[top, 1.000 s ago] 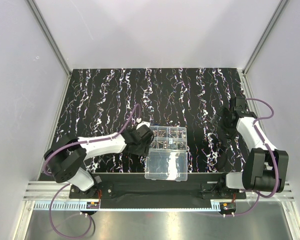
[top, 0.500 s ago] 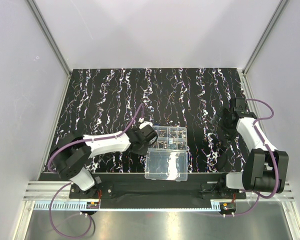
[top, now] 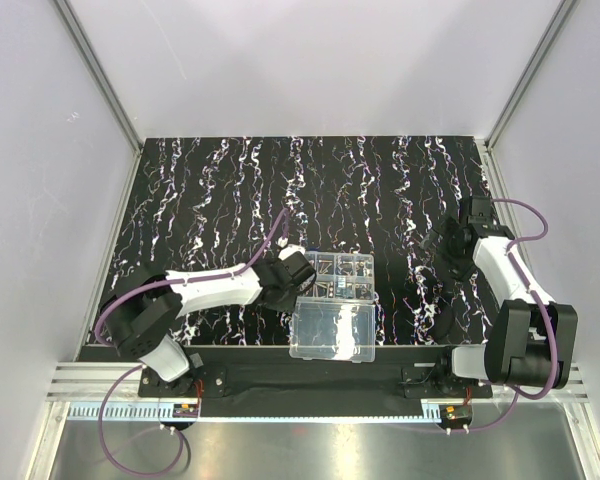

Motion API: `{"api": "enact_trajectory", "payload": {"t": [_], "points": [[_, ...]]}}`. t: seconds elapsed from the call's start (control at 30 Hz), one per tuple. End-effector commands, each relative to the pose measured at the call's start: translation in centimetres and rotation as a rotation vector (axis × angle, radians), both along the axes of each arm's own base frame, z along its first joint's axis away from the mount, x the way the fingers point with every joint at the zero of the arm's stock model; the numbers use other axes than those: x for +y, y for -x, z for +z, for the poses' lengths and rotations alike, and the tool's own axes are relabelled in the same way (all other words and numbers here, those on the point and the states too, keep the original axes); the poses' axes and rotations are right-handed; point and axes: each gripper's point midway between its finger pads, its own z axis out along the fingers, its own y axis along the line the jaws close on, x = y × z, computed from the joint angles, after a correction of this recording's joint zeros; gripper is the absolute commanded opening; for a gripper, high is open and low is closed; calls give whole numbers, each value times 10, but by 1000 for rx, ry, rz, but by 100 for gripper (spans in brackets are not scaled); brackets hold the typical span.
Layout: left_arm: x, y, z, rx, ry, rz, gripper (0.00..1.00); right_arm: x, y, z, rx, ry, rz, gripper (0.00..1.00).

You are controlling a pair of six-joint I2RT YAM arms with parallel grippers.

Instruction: Sort the screws and nuts into containers

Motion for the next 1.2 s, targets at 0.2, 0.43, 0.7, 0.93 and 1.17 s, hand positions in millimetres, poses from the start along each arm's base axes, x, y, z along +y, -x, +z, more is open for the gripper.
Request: {"api": "enact_trajectory", "payload": {"t": [0.2, 0.43, 0.7, 0.93, 1.17], "points": [[6, 9, -9, 33, -31, 3, 22, -4, 1, 4, -21, 26, 2, 100], [16, -8, 16, -78, -46, 58, 14, -2, 0, 3, -18, 21, 5, 100], [9, -52, 114, -347, 57, 101, 14, -3, -2, 6, -35, 22, 9, 100], [-80, -58, 143, -346, 278, -130, 13, -5, -1, 12, -61, 37, 5, 99], [-167, -45, 143, -315, 345, -347, 13, -2, 4, 12, -81, 26, 9, 100]]}}
